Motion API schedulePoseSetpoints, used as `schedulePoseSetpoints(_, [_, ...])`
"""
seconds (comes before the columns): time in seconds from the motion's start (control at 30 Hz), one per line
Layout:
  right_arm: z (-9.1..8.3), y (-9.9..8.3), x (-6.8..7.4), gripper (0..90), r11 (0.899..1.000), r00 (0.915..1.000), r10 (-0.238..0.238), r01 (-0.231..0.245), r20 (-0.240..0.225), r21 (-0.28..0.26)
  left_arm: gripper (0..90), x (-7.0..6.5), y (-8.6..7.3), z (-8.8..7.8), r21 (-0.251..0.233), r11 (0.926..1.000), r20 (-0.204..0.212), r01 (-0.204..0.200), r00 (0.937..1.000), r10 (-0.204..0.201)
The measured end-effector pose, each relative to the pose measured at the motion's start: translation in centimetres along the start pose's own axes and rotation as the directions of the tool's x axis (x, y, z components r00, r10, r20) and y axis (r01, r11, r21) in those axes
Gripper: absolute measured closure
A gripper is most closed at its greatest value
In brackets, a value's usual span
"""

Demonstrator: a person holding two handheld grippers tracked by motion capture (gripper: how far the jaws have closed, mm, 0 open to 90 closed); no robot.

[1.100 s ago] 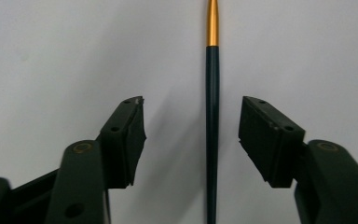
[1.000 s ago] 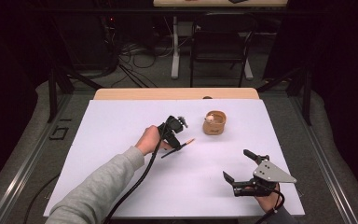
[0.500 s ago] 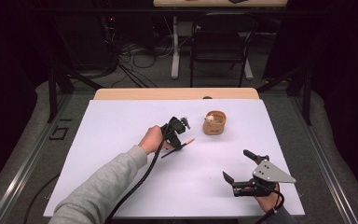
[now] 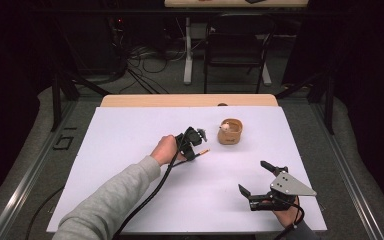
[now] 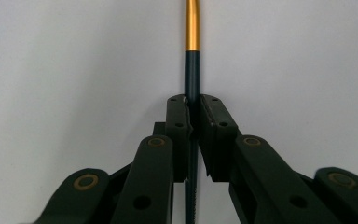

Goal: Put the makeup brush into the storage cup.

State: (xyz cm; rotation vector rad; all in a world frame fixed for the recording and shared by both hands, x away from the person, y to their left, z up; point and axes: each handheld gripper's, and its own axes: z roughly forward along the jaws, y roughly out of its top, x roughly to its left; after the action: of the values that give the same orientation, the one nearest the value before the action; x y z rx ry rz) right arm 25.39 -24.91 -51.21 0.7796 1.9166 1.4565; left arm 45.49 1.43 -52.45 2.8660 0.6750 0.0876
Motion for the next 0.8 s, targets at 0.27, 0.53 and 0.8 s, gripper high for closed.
schedulePoseSetpoints(0.27, [0.1, 0.0, 0.1, 0.0, 1.0, 0.9999, -0.007, 0.007, -0.013, 0.014, 83.0, 0.2, 0.2, 0.0, 0.015, 0.9999, 0.008, 0.0, 1.0, 0.0])
schedulePoseSetpoints(0.53, [0.1, 0.0, 0.0, 0.0, 1.0, 0.9999, -0.003, 0.004, -0.011, 0.014, 83.5, 0.6, -0.4, -0.2, -0.031, 0.9992, 0.025, 0.025, 0.9994, -0.024])
schedulePoseSetpoints(0.8, [0.1, 0.0, 0.0, 0.0, 1.0, 0.9999, -0.006, 0.006, -0.009, 0.014, 83.5, 0.8, -1.2, -1.5, -0.12, 0.9915, 0.046, 0.05, 0.9979, -0.044])
